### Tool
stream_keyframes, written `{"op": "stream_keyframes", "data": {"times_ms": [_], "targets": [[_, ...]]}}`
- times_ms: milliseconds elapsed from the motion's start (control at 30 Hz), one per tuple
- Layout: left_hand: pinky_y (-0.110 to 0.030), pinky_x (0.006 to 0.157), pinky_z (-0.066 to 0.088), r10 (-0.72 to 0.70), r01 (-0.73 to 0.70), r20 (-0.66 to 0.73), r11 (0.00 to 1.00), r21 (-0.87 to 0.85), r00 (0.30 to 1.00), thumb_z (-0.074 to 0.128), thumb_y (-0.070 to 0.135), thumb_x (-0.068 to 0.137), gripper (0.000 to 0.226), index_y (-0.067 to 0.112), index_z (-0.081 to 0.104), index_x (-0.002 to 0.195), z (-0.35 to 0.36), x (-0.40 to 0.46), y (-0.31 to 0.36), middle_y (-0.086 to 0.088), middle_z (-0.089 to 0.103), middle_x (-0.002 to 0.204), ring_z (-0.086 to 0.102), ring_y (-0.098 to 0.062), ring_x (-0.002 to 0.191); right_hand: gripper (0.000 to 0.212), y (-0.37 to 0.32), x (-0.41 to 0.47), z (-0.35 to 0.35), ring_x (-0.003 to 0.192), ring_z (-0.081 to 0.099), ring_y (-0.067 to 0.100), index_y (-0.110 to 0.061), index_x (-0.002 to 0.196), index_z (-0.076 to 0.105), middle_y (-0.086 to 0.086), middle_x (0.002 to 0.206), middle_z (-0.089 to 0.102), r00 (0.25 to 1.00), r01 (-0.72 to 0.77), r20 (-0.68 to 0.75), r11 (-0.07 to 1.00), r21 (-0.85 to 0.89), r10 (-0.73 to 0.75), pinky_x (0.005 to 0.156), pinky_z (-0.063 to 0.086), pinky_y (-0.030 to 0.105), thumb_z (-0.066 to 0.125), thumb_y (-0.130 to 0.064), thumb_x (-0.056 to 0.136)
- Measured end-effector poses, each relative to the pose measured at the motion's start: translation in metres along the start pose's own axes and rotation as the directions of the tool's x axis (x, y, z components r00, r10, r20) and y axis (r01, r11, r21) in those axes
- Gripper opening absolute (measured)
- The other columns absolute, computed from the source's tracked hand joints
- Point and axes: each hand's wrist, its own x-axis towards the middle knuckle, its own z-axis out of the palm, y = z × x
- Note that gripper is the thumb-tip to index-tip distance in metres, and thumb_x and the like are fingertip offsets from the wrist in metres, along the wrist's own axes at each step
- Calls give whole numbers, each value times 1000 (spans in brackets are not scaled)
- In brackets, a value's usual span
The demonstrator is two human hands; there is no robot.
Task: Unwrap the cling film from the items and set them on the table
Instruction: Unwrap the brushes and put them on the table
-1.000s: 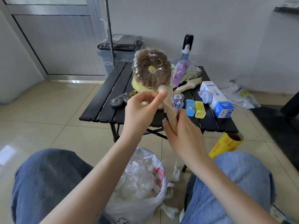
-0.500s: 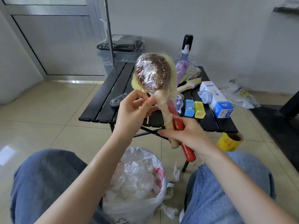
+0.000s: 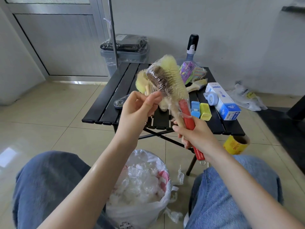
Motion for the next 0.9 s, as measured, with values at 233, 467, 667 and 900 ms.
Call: {"op": "stream_keyframes", "data": {"times_ms": [233,467,667,900], "targets": [[-14,52,49,-454,447,76,811,-378,888,55,44,92,26,18,53,89,-3,18,4,7,57,59,57,-4,53,11,2,4,-2,43,46,5,-20,80,59,-6,56,50,993,86,-63,967,-241,-104,48,41,27,66,-20,90],[-18,47,48,-213,203,-143,976,-79,966,50,28,99,16,15,51,90,-1,14,1,7,55,55,60,-7,48,31,4,7,-6,52,43,14,-18,66,46,-5,54,42,985,94,-104,928,-361,-140,58,37,29,63,-23,91],[-41,60,59,236,-176,-165,934,312,958,52,24,99,16,15,52,85,4,-3,4,-3,61,91,70,-18,70,31,3,7,-17,66,48,15,-23,67,42,-7,65,48,976,44,-144,798,-601,-162,65,32,32,58,-30,92],[-26,112,27,604,-606,300,399,688,739,61,23,91,20,4,60,82,-32,15,-9,1,47,134,36,-17,136,18,-7,8,-35,81,58,22,-27,78,50,-6,76,57,988,94,-16,685,-723,-153,72,41,33,59,-31,92]]}}
